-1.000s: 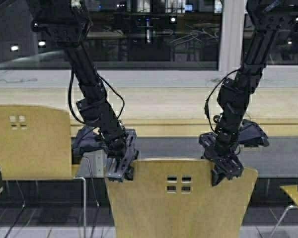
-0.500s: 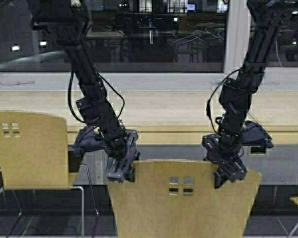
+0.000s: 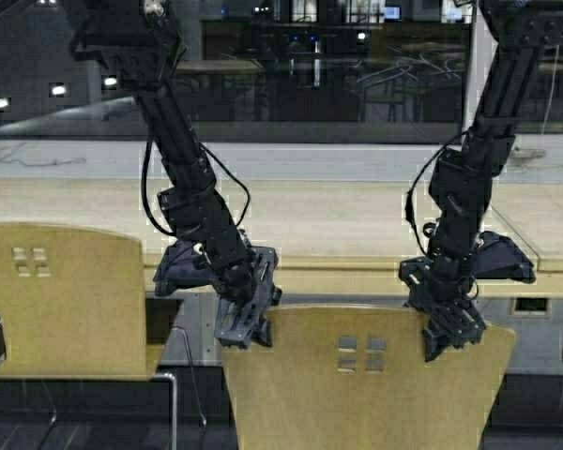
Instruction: Push the chairs under the table
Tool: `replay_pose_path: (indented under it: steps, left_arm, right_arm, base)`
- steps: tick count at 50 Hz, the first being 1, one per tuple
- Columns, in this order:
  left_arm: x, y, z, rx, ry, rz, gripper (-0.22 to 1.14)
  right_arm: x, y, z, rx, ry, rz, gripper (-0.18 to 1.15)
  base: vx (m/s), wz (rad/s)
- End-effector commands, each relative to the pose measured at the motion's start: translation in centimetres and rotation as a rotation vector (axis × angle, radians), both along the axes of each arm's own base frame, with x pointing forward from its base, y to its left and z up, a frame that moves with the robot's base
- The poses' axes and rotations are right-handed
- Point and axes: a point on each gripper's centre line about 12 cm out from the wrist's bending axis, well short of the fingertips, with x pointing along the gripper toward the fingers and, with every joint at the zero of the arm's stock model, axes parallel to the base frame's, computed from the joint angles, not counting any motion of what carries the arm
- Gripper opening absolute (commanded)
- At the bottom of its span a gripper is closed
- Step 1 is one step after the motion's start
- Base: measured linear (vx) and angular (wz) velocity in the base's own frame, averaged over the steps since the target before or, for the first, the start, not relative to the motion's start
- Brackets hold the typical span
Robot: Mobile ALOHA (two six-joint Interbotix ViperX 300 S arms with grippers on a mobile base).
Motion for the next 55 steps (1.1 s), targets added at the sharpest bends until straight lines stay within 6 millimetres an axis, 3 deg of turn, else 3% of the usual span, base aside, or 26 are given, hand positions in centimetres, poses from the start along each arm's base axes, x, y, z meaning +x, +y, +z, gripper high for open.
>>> replay_pose_path:
  steps: [1,9,34,55]
  left_arm:
    - [0.3,0.1,0.1,0.015,-0.018,-0.012,0.36]
    - [-0.2,0.4,-0.3,0.023,-0.003,-0.013,0.36]
    - [0.5,0.3,0.6,0.011,-0.022,-0.007,0.36]
    - [0.3,1.1,0.4,0.018,-0.01,0.006,0.36]
  right_arm:
    - [2.0,0.8,2.1,-0.017,-0.08,0.046,0.19]
    - [2.0,0.9,2.5,-0.015,-0.077,0.061,0.06]
    - [2.6,1.2,2.7,-0.006,-0.071,0.085,0.06]
    - [2.1,1.2,2.4,-0.016,-0.053,0.112,0.2]
  base:
    - [0.21,-0.01]
    - [0.2,-0.03]
    - [0.18,-0.01]
    - [0.17,-0.02]
